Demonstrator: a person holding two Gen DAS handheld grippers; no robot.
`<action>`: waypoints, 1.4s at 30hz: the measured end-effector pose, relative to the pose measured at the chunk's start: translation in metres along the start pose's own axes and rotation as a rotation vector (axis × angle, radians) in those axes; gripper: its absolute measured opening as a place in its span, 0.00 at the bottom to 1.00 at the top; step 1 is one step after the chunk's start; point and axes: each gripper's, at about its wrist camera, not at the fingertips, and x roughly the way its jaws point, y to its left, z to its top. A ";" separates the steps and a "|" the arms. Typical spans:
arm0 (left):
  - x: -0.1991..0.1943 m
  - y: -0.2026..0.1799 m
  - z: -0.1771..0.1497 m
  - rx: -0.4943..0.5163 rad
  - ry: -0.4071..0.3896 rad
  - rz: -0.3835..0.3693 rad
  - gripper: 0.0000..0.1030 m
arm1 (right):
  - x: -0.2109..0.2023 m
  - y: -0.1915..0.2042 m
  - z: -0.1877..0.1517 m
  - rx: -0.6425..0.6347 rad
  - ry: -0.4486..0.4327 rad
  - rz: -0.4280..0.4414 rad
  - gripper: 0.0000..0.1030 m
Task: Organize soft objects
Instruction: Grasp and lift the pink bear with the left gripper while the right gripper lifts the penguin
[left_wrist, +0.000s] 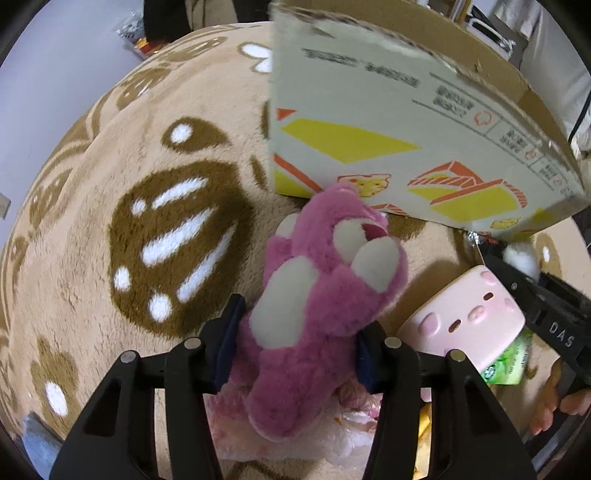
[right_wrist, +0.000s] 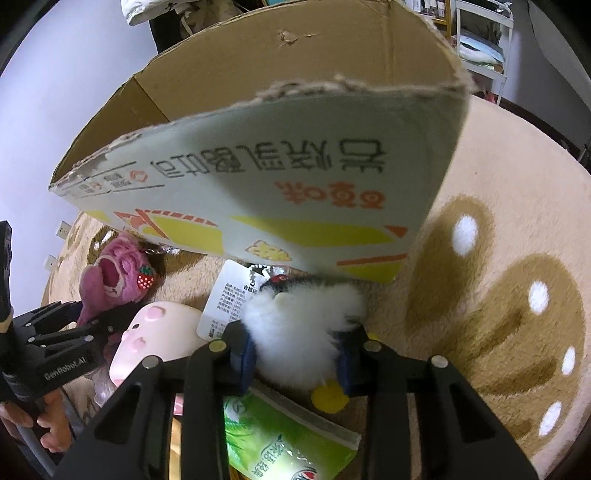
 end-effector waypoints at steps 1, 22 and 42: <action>-0.001 0.002 0.000 -0.003 -0.004 -0.002 0.49 | -0.001 0.000 -0.001 0.000 0.001 0.000 0.34; -0.098 -0.007 -0.026 0.037 -0.344 0.058 0.49 | -0.095 0.025 -0.017 -0.067 -0.235 0.086 0.34; -0.170 -0.005 -0.002 0.042 -0.653 0.020 0.49 | -0.186 0.038 -0.010 -0.139 -0.634 0.069 0.34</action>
